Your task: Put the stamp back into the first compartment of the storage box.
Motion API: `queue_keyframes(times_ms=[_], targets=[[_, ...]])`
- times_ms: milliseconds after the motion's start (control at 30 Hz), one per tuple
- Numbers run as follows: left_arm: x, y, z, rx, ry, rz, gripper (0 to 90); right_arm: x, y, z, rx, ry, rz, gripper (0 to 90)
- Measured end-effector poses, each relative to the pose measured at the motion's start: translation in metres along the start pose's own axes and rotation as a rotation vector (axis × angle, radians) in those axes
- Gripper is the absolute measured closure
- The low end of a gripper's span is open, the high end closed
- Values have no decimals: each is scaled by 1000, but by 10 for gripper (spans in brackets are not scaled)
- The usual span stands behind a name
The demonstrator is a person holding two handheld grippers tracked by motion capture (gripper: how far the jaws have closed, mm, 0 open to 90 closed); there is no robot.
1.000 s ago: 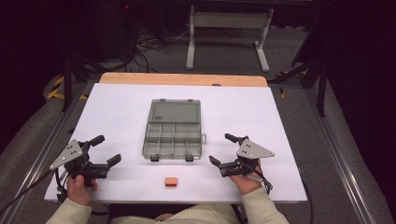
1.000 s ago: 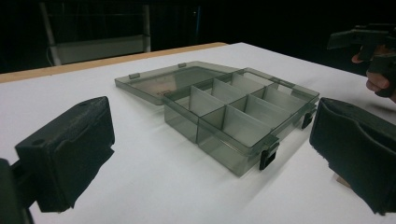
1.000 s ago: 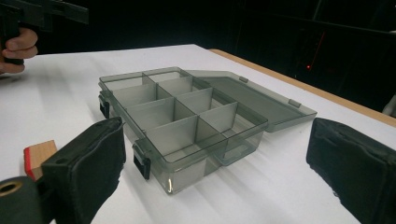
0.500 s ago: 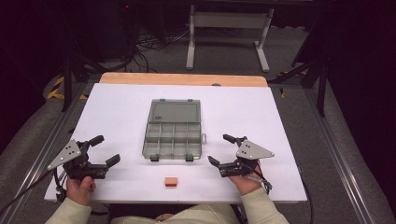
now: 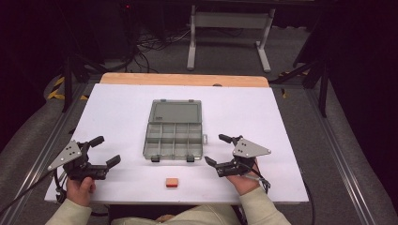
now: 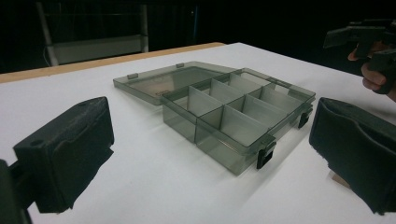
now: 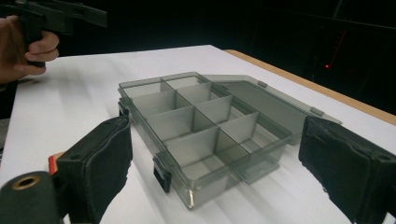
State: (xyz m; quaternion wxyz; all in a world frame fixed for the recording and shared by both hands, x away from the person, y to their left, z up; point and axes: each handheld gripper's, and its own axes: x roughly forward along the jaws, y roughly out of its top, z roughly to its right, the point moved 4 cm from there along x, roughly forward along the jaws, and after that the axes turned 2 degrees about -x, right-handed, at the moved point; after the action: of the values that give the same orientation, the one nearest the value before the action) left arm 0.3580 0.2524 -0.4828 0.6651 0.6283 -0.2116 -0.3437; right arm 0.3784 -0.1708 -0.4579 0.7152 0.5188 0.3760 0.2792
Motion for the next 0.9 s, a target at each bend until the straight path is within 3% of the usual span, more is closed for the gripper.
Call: queue_keyframes(times_ms=[900], targets=[[-1,0,-2,-11,-2,-6,10,57,32,-29,-58,190,-41,122]])
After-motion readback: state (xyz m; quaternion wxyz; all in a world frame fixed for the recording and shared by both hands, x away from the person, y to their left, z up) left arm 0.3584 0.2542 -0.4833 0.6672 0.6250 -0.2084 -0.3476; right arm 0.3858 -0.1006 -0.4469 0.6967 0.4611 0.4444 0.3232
